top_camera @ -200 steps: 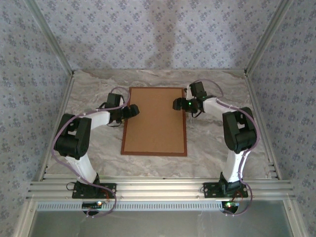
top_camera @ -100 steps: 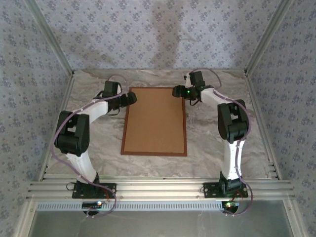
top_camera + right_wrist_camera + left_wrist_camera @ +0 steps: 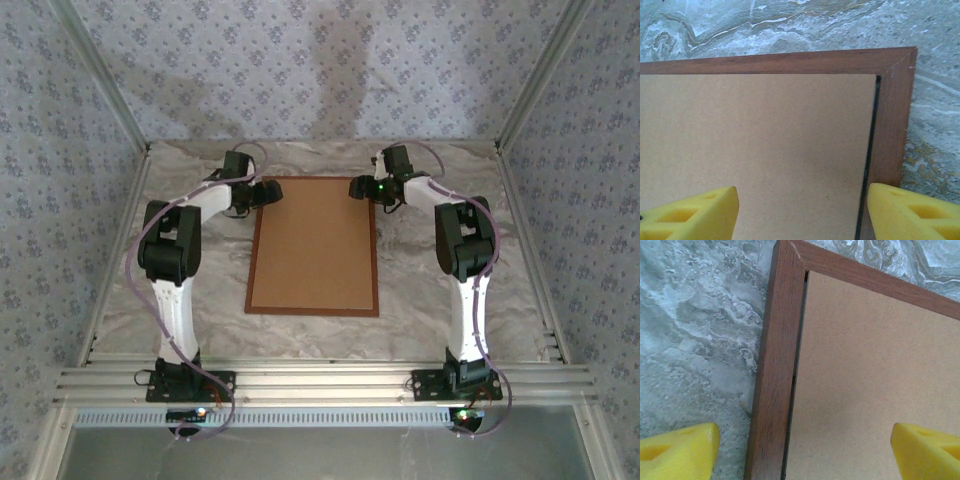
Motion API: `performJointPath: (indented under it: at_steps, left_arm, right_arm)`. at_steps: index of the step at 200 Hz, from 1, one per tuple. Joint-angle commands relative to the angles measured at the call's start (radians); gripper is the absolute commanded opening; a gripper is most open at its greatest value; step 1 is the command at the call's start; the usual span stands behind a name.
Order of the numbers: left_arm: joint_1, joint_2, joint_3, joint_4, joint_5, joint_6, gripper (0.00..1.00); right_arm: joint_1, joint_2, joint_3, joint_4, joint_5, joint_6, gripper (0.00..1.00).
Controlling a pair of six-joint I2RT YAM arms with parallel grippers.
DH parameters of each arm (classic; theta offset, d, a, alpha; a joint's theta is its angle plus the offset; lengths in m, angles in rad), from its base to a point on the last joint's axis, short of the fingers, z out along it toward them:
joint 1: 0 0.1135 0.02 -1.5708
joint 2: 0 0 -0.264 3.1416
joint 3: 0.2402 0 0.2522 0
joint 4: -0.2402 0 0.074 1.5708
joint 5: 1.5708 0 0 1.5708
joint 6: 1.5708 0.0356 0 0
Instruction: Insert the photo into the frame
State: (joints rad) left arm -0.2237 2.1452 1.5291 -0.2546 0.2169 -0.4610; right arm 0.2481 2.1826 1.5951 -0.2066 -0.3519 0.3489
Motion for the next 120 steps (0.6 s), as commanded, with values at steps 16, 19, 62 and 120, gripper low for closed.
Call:
performJointPath:
  at_steps: [16, 19, 62, 120]
  left_arm:
    - [-0.025, 0.048, 0.07, -0.068, 0.061, 0.028, 0.88]
    - [-0.028, 0.05, 0.073, -0.069, 0.064, 0.028, 0.87]
    - [-0.058, 0.065, 0.099, -0.053, 0.116, 0.015, 0.86]
    - [-0.068, 0.083, 0.161, -0.085, 0.068, 0.011, 0.86]
  right_arm:
    - [0.006, 0.011, -0.002, -0.006, -0.107, 0.025, 0.68]
    - [0.006, 0.01, -0.004, -0.007, -0.114, 0.027, 0.68]
    - [0.011, -0.038, -0.074, 0.052, -0.2, 0.085, 0.63]
    - [-0.003, -0.124, -0.112, 0.012, -0.212, 0.05, 0.61]
